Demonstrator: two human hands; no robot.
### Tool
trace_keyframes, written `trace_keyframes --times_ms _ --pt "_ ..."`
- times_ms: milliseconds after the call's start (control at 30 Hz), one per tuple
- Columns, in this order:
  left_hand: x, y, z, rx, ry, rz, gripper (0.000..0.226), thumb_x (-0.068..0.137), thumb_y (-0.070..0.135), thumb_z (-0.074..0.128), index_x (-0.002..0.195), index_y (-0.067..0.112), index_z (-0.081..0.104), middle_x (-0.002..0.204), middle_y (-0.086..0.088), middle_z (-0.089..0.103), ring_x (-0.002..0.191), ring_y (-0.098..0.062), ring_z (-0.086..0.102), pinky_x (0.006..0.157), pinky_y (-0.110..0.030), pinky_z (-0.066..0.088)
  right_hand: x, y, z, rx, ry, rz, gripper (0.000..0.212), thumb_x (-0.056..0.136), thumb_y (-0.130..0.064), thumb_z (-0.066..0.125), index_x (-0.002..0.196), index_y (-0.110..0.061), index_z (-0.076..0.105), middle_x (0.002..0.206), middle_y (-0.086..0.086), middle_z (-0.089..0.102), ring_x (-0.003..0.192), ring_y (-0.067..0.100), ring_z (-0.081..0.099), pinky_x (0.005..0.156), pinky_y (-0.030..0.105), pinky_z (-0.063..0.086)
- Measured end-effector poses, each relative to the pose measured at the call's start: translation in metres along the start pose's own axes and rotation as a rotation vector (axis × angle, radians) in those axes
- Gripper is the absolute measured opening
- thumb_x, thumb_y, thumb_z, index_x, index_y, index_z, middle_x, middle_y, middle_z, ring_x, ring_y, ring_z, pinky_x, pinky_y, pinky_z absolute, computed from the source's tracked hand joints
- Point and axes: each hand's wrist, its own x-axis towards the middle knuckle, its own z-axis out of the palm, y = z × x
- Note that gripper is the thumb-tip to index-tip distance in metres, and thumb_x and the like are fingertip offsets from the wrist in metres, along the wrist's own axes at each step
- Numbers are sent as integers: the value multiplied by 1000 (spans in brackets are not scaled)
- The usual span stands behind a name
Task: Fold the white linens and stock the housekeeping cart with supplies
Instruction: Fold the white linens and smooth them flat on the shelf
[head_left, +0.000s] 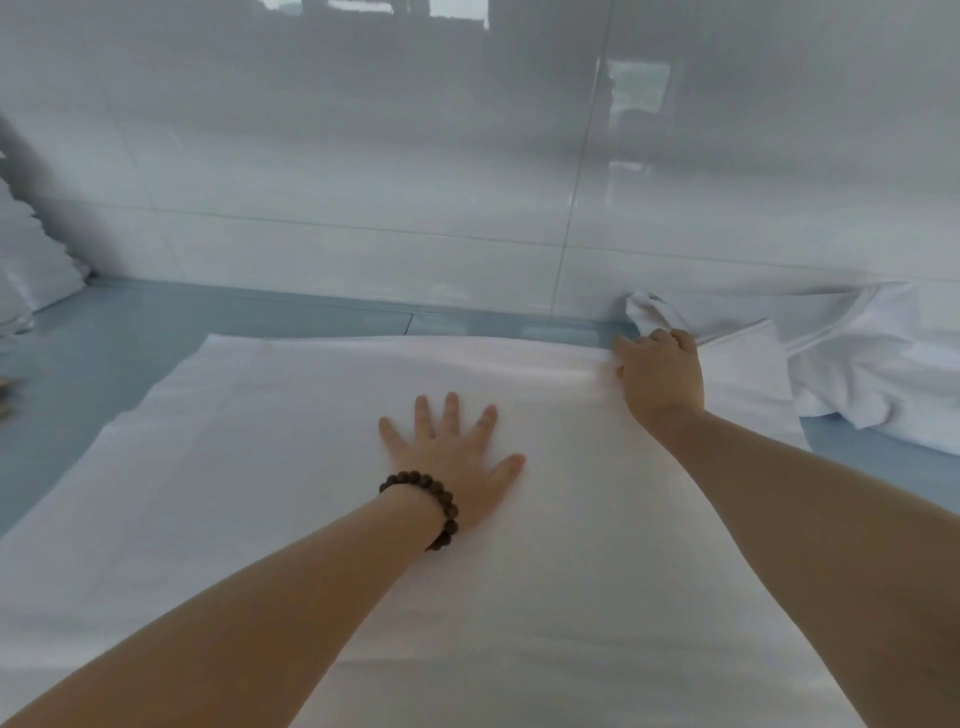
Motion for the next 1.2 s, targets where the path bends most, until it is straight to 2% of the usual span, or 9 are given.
trace_keyframes --times_ms 67,167,300,467,600,700,933,1100,1200 --pt "-1 2 1 12 23 -18 76 78 79 1 146 47 -10 161 2 -12 146 -33 -13 105 -71 -5 -5 -2 -2 45 10 -26 33 90 -16 53 124 -19 52 121 5 59 125 27 41 115 43 13" --pt "-1 2 2 21 44 -24 77 77 80 -2 146 47 -10 161 3 -12 146 -33 -13 104 -72 -4 -33 -16 -13 160 -33 -59 59 94 -29 50 148 -25 25 156 4 23 146 22 10 118 46 0" --pt "1 1 2 19 31 -33 78 76 81 -3 146 48 -11 160 3 -13 146 -33 -13 104 -72 -5 -110 -43 -25 284 -239 -108 57 98 -47 31 151 -37 11 161 -5 -4 147 19 -10 117 50 -4" --pt "0 2 -1 -1 22 -15 73 82 78 3 148 46 -4 161 2 -8 146 -34 -11 104 -73 -5 -173 -67 -32 305 -474 -7 61 92 -64 10 148 -45 -5 159 -11 -12 146 17 -16 114 54 -12" --pt "-14 3 -10 3 -62 35 63 92 67 7 149 43 -4 161 2 -10 146 -32 -11 105 -73 -1 -177 -73 -33 255 -453 44 64 88 -67 1 147 -46 -10 159 -13 -13 146 18 -16 114 55 -11" --pt "-52 4 -5 -20 -115 53 64 91 67 7 148 43 -11 159 3 -18 145 -29 -18 105 -72 -6 -177 -73 -31 255 -437 52 65 86 -68 -2 147 -46 -9 159 -12 -11 147 17 -13 115 55 -8" --pt "-147 -18 1 -67 -208 -58 72 84 75 12 144 48 -19 155 10 -29 143 -27 -27 105 -68 -12 -174 -74 -34 265 -470 49 64 88 -67 2 148 -45 -6 160 -11 -10 147 17 -12 115 55 -7" --pt "-176 -30 4 -48 -114 -145 72 79 80 2 142 52 -20 157 9 -24 144 -30 -22 104 -71 -11 -174 -69 -55 321 -630 3 61 94 -64 15 149 -44 -3 160 -8 -13 147 19 -14 114 60 -7" --pt "-178 -29 6 -46 -77 -152 77 72 82 -7 142 52 -18 158 8 -21 144 -30 -20 103 -72 -12 -205 -82 -69 352 -603 4 63 89 -69 11 147 -47 -1 160 -10 -12 146 19 -15 109 64 -9"
